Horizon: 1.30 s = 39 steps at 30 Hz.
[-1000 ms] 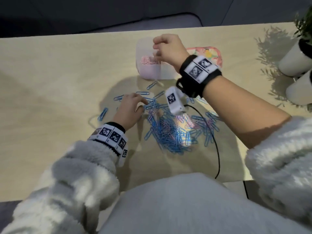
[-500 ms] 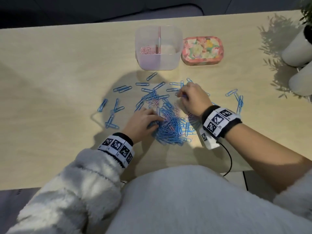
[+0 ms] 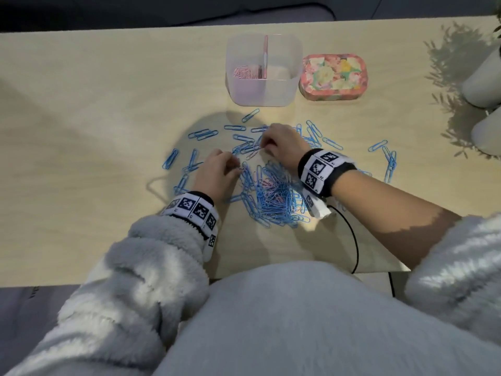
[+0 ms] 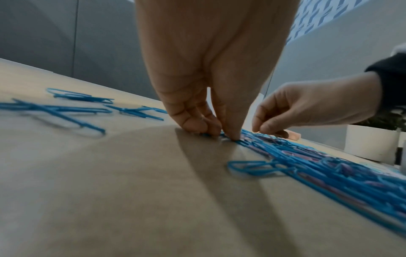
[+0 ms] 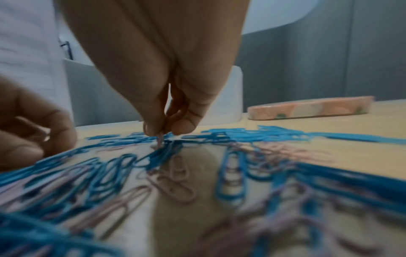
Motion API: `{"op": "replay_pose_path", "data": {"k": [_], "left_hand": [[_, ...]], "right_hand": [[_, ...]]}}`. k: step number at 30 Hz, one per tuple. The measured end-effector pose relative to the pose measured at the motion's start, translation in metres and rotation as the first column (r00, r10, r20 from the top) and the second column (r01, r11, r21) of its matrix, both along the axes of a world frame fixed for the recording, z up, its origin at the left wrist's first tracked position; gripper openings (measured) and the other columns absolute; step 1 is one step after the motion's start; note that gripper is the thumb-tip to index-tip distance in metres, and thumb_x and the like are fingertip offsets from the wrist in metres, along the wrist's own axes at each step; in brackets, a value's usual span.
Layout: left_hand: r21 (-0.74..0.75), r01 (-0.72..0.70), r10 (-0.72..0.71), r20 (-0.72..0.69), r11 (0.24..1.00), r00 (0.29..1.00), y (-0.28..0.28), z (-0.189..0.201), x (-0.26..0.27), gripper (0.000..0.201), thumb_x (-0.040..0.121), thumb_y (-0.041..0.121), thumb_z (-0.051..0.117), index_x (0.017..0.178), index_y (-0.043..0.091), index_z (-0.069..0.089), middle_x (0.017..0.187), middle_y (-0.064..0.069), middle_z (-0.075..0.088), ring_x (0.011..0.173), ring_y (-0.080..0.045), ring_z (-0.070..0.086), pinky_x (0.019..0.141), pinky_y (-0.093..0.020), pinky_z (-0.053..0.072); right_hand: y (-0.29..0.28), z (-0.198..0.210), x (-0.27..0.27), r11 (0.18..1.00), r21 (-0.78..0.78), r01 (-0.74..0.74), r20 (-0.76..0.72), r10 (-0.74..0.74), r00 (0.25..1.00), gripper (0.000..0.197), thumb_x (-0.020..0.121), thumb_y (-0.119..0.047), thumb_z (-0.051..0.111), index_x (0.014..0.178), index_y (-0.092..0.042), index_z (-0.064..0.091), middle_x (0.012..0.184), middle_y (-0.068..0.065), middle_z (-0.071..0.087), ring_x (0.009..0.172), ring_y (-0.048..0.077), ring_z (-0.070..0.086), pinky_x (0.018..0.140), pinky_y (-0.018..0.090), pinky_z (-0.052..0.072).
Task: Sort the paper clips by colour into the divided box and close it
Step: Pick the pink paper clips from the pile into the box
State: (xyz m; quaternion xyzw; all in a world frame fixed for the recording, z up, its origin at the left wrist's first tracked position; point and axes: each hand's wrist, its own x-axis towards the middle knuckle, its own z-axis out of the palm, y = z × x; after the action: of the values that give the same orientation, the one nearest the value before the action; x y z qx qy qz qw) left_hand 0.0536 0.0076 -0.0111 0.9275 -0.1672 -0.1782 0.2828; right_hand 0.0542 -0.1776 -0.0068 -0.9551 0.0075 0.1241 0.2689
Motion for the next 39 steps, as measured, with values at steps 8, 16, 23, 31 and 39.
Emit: {"op": "replay_pose_path", "data": {"k": [8, 16, 23, 31, 39], "left_hand": [[0.073, 0.114, -0.122, 0.125, 0.991, 0.985, 0.002, -0.003, 0.004, 0.015, 0.090, 0.020, 0.055, 0.097, 0.007, 0.058, 0.102, -0.010, 0.055, 0.094, -0.025, 0.052, 0.081, -0.031, 0.040], [0.146, 0.198, -0.220, 0.155, 0.969, 0.963, -0.006, -0.001, 0.011, 0.015, 0.089, 0.021, 0.056, 0.092, 0.007, 0.060, 0.100, -0.011, 0.059, 0.097, -0.028, 0.050, 0.084, -0.035, 0.038], [-0.186, -0.140, 0.114, -0.143, 0.973, 0.983, -0.008, 0.007, 0.026, 0.025, 0.094, 0.007, 0.039, 0.114, 0.009, 0.053, 0.075, 0.001, 0.051, 0.072, -0.015, 0.049, 0.069, -0.029, 0.039], [-0.132, -0.251, 0.187, -0.372, 0.959, 0.909, -0.040, 0.012, 0.039, 0.017, 0.090, 0.022, 0.043, 0.079, 0.013, 0.051, 0.070, -0.008, 0.047, 0.068, -0.020, 0.042, 0.061, -0.029, 0.032], [0.135, 0.045, -0.057, 0.080, 0.990, 0.995, -0.046, -0.005, 0.029, 0.018, 0.087, 0.026, 0.059, 0.093, 0.009, 0.058, 0.103, -0.011, 0.059, 0.092, -0.028, 0.056, 0.076, -0.037, 0.042]], "right_hand": [[-0.028, -0.005, -0.017, 0.825, 0.427, 0.370, -0.079, -0.373, 0.925, 0.020, 0.086, 0.002, 0.052, 0.104, 0.003, 0.060, 0.063, 0.001, 0.049, 0.049, -0.003, 0.050, 0.055, 0.015, 0.043], [-0.020, 0.015, -0.018, 0.172, 0.714, 0.679, -0.580, -0.398, 0.711, 0.020, 0.092, 0.006, 0.040, 0.087, -0.006, 0.056, 0.074, 0.010, 0.054, 0.049, 0.011, 0.057, 0.042, 0.017, 0.049], [-0.015, 0.008, -0.021, 0.898, 0.255, 0.359, -0.255, -0.296, 0.920, 0.019, 0.083, -0.030, 0.062, 0.081, -0.011, 0.062, 0.071, 0.004, 0.056, 0.058, 0.014, 0.047, 0.056, 0.025, 0.038], [-0.022, 0.000, -0.039, 0.960, -0.117, 0.256, -0.089, -0.267, 0.960, 0.016, 0.086, -0.025, 0.056, 0.097, -0.014, 0.056, 0.099, 0.012, 0.065, 0.095, 0.031, 0.060, 0.072, 0.033, 0.041], [0.003, 0.009, -0.051, 0.993, -0.043, 0.109, -0.103, -0.113, 0.988, 0.018, 0.085, -0.033, 0.057, 0.090, -0.017, 0.063, 0.097, 0.004, 0.067, 0.093, 0.024, 0.060, 0.072, 0.028, 0.039]]}}
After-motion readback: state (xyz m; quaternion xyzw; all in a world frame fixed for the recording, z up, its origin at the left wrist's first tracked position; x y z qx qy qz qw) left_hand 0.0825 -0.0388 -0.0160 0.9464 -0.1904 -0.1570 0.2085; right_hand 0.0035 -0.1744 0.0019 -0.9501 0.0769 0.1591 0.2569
